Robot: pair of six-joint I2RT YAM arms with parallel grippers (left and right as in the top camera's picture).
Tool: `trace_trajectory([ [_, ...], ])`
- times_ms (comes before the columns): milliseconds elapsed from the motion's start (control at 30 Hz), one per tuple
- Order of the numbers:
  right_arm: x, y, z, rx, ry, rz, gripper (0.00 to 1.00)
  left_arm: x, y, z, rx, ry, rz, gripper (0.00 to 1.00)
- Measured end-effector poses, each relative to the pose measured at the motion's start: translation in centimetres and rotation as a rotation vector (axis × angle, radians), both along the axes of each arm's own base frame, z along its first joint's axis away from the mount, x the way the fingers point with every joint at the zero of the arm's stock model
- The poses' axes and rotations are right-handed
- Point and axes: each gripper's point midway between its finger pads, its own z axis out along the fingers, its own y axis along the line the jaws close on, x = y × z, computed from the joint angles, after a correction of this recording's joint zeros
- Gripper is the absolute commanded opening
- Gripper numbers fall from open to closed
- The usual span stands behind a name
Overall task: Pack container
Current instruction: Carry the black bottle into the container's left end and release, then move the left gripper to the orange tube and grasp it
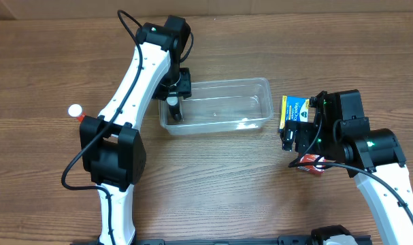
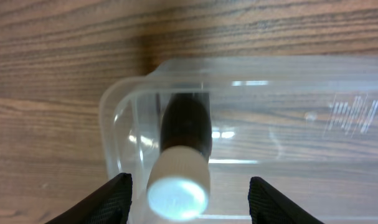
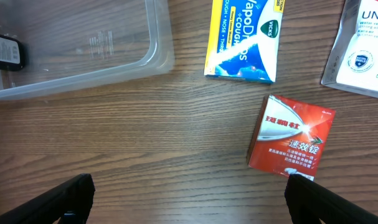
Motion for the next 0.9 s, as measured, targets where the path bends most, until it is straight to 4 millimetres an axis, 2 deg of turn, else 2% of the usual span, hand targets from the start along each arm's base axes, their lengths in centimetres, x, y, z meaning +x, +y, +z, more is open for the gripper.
trace_trajectory([
  [100, 0.0, 0.0, 0.0, 0.001, 0.000, -0.001, 1.00, -0.1, 0.0, 1.6, -0.001, -0.004, -0.001, 0.66],
  [200, 0.0, 0.0, 0.0, -0.001, 0.001, 0.000, 1.00, -1.1, 0.5, 5.2, -0.006, -0.035, -0.001, 0.66],
  [300, 0.0, 0.0, 0.0, -0.001, 0.000, -0.001, 1.00, -4.2, 2.4, 11.2, 0.020, -0.112, 0.004, 0.67],
  [400, 0.0, 0.0, 0.0, -0.002, -0.001, -0.001, 1.00, -7.4, 4.3, 18.3, 0.004, -0.307, 0.018, 0.68],
  [433, 0.0, 0.0, 0.0, -0.001, 0.000, -0.001, 1.00, -8.6, 4.9, 20.2, -0.011, -0.365, 0.026, 0.70],
  [500, 0.0, -0.1, 0.0, -0.003, 0.000, -0.002, 1.00, -11.0, 6.1, 21.9, -0.016, -0.419, 0.050, 0.86],
  [567, 0.0, 0.0, 0.0, -0.002, -0.001, -0.001, 1.00, -13.3, 8.0, 22.6, 0.009, -0.455, 0.108, 1.00],
  [633, 0.1, 0.0, 0.1, -0.002, -0.003, -0.001, 1.00, -15.6, 12.3, 23.1, 0.093, -0.508, 0.262, 1.00],
  [667, 0.1, 0.0, 0.1, -0.003, -0.003, -0.002, 1.00, -15.7, 13.5, 23.1, 0.118, -0.528, 0.309, 1.00],
  [700, 0.1, 0.0, 0.1, -0.002, -0.003, -0.001, 1.00, -15.1, 14.7, 23.1, 0.131, -0.546, 0.350, 1.00],
  [767, 0.0, 0.0, 0.1, -0.002, -0.002, -0.001, 1.00, -13.2, 18.2, 22.5, 0.182, -0.551, 0.447, 1.00],
  [833, 0.0, 0.0, 0.1, -0.002, -0.003, -0.001, 1.00, -11.4, 20.6, 20.7, 0.204, -0.498, 0.491, 1.00],
  [900, 0.1, 0.0, 0.1, -0.002, -0.003, -0.002, 1.00, -9.5, 22.6, 18.1, 0.193, -0.420, 0.525, 1.00],
])
